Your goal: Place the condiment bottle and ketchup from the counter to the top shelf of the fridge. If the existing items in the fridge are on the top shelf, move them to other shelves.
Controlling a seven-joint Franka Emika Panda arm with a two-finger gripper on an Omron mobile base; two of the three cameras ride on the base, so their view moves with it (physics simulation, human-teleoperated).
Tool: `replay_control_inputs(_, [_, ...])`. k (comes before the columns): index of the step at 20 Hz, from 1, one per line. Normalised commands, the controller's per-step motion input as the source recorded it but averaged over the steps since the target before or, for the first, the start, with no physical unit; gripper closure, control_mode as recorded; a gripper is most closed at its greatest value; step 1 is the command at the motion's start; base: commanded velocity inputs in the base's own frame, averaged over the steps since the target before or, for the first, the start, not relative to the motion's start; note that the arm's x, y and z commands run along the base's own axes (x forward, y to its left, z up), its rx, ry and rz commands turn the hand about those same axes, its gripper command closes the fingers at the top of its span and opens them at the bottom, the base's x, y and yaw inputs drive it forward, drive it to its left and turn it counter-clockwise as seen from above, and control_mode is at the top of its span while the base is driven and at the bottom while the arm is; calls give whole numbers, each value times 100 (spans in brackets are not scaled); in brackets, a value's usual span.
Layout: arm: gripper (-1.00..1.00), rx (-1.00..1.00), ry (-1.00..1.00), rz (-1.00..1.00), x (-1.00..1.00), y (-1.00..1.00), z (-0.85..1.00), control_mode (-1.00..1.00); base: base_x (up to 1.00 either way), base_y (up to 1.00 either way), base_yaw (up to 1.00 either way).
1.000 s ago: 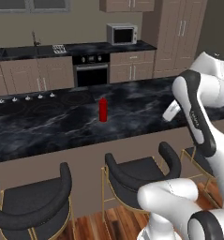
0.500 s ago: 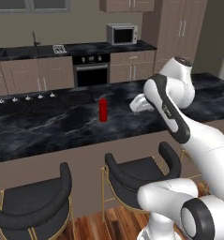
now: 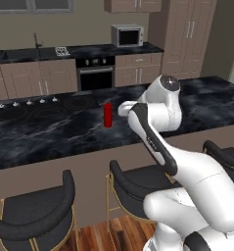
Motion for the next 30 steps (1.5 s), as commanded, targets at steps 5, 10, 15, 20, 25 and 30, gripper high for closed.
replay_control_inputs(5, [-100,0,-15,-30,0,18,-2,-100,0,0,0])
replay_control_inputs(10, [-100,0,9,-1,16,0,0,-100,0,0,0])
replay_control_inputs(15, [-100,0,29,2,34,0,0,-100,0,0,0])
replay_control_inputs(20, [-100,0,24,6,31,6,0,-100,0,0,0])
replay_control_inputs(25, [-100,0,-1,0,22,21,-10,-100,0,0,0])
replay_control_inputs(30, [-100,0,-9,0,25,36,-21,-100,0,0,0])
